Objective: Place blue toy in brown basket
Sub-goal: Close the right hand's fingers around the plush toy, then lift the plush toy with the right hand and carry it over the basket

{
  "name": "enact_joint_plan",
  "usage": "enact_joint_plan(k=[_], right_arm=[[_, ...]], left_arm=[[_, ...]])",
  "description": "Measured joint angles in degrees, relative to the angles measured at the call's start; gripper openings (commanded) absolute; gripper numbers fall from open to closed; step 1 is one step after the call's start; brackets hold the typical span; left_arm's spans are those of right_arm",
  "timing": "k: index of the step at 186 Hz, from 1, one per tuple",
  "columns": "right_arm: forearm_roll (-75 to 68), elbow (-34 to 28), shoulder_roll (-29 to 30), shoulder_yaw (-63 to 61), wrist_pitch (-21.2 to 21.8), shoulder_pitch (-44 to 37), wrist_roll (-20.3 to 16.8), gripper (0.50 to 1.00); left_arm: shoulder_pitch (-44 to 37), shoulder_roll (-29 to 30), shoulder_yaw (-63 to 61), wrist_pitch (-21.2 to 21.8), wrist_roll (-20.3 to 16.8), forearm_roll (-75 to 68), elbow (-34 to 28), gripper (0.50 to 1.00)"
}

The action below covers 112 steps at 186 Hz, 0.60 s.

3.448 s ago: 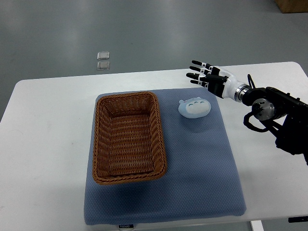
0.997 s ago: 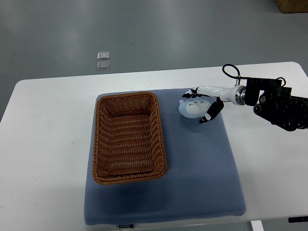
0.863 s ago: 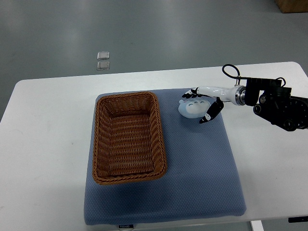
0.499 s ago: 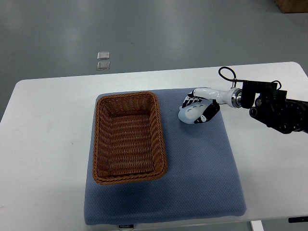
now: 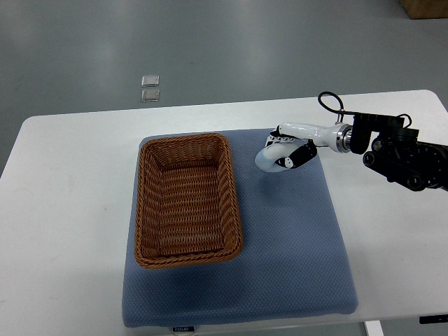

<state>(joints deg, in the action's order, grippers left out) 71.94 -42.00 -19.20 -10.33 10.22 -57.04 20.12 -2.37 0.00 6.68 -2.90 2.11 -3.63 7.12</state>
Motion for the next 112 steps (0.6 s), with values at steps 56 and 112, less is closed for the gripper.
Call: enact_joint_plan(k=[56, 112], right_arm=[[-0.3, -0.4, -0.4, -4.4, -0.2, -1.5, 2.5, 0.500], [-1.3, -5.1, 4.8, -5.8, 0.4, -5.1, 5.1, 0.500]], left_arm=[[0.0, 0.0, 0.0, 0.0, 0.0, 0.0, 0.0, 1.000], [0.0, 0.0, 0.0, 0.0, 0.0, 0.0, 0.0, 1.000]])
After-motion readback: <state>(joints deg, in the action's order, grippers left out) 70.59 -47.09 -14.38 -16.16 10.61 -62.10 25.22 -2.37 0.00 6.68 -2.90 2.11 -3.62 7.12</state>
